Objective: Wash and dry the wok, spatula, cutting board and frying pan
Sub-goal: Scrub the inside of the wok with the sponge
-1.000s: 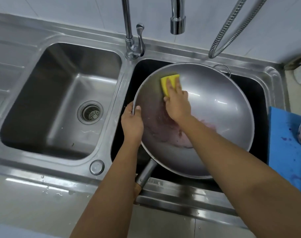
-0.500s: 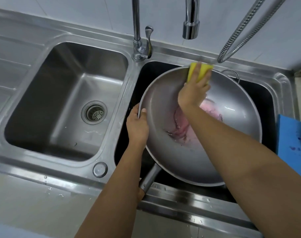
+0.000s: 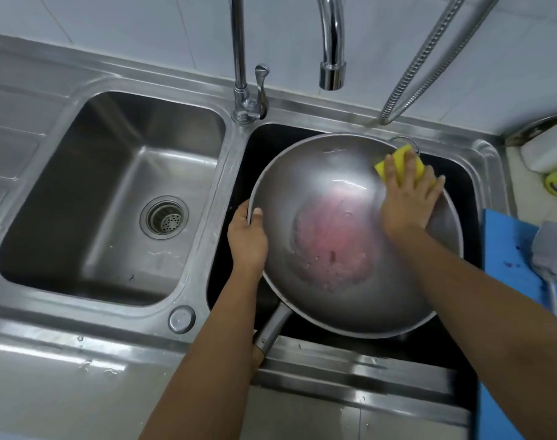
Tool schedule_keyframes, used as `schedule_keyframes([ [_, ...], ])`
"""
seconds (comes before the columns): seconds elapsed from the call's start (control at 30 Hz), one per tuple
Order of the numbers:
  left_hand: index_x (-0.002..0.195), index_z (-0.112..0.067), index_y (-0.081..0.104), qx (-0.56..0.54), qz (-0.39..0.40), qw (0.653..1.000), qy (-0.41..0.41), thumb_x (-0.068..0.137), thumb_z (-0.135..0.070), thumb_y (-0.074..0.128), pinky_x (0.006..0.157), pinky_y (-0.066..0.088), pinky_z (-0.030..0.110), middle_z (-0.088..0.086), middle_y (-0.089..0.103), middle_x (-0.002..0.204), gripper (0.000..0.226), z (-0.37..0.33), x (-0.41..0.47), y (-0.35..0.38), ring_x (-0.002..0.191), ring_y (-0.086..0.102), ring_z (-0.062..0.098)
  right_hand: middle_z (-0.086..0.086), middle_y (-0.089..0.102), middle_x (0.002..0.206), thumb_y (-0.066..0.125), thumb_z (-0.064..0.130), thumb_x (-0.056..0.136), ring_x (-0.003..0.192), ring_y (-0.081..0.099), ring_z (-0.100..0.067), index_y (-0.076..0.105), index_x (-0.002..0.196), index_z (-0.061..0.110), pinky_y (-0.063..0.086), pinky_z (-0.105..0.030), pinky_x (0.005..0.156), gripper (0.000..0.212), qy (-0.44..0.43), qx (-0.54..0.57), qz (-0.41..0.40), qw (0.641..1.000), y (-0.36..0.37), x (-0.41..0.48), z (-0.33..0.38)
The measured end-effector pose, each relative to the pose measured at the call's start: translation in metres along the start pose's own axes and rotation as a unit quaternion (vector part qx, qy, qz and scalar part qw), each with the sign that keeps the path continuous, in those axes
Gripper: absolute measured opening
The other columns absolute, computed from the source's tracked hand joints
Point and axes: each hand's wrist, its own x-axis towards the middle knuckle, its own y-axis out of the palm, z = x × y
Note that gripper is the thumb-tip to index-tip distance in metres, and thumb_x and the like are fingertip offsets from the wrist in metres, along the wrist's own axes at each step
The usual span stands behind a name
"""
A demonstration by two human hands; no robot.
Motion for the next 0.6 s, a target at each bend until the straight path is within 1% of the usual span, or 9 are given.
schedule_keyframes([
  [0.07,0.126,-0.014,0.060,-0.006,-0.001,1.000,0.000,0.101,-0.018,0.046,0.086,0.053,0.022,-0.002,0.066,0.110,0.029,-0.001,-0.001,0.000,0.098,0.064,0.010,-0.009,0.003,0.164,0.040,0.010,0.096,0.141,0.016,-0.049,0.016,0.155,0.031,0.002,-0.063,0.114,0.067,0.039,-0.007,0.061,0.997,0.000,-0.026,-0.004],
  [0.13,0.123,-0.013,0.062,-0.002,-0.002,1.000,-0.002,0.101,-0.018,0.046,0.078,0.051,0.016,-0.004,0.066,0.104,0.027,-0.003,-0.001,0.000,0.094,0.063,0.008,-0.011,0.003,0.163,0.036,0.017,0.099,0.140,0.020,-0.047,0.012,0.156,0.031,0.012,-0.060,0.114,0.063,0.041,-0.008,0.125,0.991,-0.005,-0.057,0.002],
  [0.23,0.120,-0.016,0.061,-0.008,0.004,1.000,-0.009,0.102,-0.018,0.045,0.070,0.047,0.014,-0.010,0.064,0.096,0.024,-0.005,-0.003,0.000,0.088,0.061,0.003,-0.013,0.003,0.162,0.041,0.032,0.099,0.136,0.027,-0.044,0.009,0.154,0.035,0.027,-0.051,0.109,0.065,-0.015,0.034,0.227,0.973,-0.019,-0.101,0.015],
  [0.3,0.120,-0.019,0.061,-0.013,0.004,1.000,-0.009,0.102,-0.019,0.045,0.070,0.045,0.014,-0.011,0.063,0.095,0.024,-0.005,-0.004,0.000,0.089,0.061,0.004,-0.010,0.005,0.162,0.040,0.042,0.100,0.134,0.028,-0.042,0.012,0.153,0.039,0.030,-0.048,0.108,0.060,-0.067,0.070,0.291,0.952,-0.031,-0.125,0.021],
  [0.37,0.122,-0.017,0.060,-0.014,0.005,1.000,-0.008,0.102,-0.019,0.045,0.072,0.047,0.017,-0.007,0.064,0.099,0.025,-0.003,-0.003,0.000,0.090,0.062,0.007,-0.002,0.008,0.163,0.038,0.048,0.100,0.134,0.028,-0.039,0.017,0.151,0.046,0.028,-0.045,0.110,0.055,-0.112,0.090,0.331,0.933,-0.040,-0.143,0.019],
  [0.43,0.125,-0.013,0.060,-0.012,0.004,1.000,-0.002,0.102,-0.018,0.046,0.075,0.048,0.019,-0.001,0.065,0.104,0.028,-0.002,-0.001,0.000,0.091,0.062,0.011,0.004,0.013,0.162,0.040,0.050,0.099,0.134,0.029,-0.035,0.022,0.148,0.051,0.028,-0.042,0.111,0.052,-0.134,0.078,0.349,0.924,-0.049,-0.149,0.004],
  [0.47,0.126,-0.012,0.059,-0.011,0.003,1.000,-0.001,0.101,-0.017,0.046,0.077,0.049,0.020,0.002,0.064,0.106,0.029,-0.002,0.000,0.001,0.093,0.062,0.013,0.005,0.016,0.161,0.041,0.048,0.098,0.134,0.030,-0.035,0.025,0.146,0.053,0.027,-0.042,0.111,0.051,-0.134,0.059,0.347,0.926,-0.053,-0.147,-0.008],
  [0.53,0.126,-0.010,0.059,-0.007,0.006,1.000,0.005,0.102,-0.016,0.045,0.077,0.048,0.018,0.004,0.064,0.108,0.029,-0.001,0.000,0.001,0.094,0.061,0.017,0.002,0.017,0.160,0.042,0.041,0.097,0.134,0.029,-0.035,0.030,0.144,0.053,0.024,-0.043,0.110,0.049,-0.118,-0.008,0.311,0.943,-0.058,-0.136,-0.034],
  [0.6,0.125,-0.010,0.059,0.004,0.007,1.000,0.012,0.102,-0.016,0.045,0.069,0.045,0.012,0.003,0.063,0.107,0.028,-0.001,0.000,0.001,0.092,0.059,0.014,-0.005,0.016,0.160,0.044,0.032,0.095,0.134,0.026,-0.036,0.035,0.143,0.044,0.023,-0.046,0.109,0.051,-0.074,-0.097,0.250,0.961,-0.062,-0.126,-0.055],
])
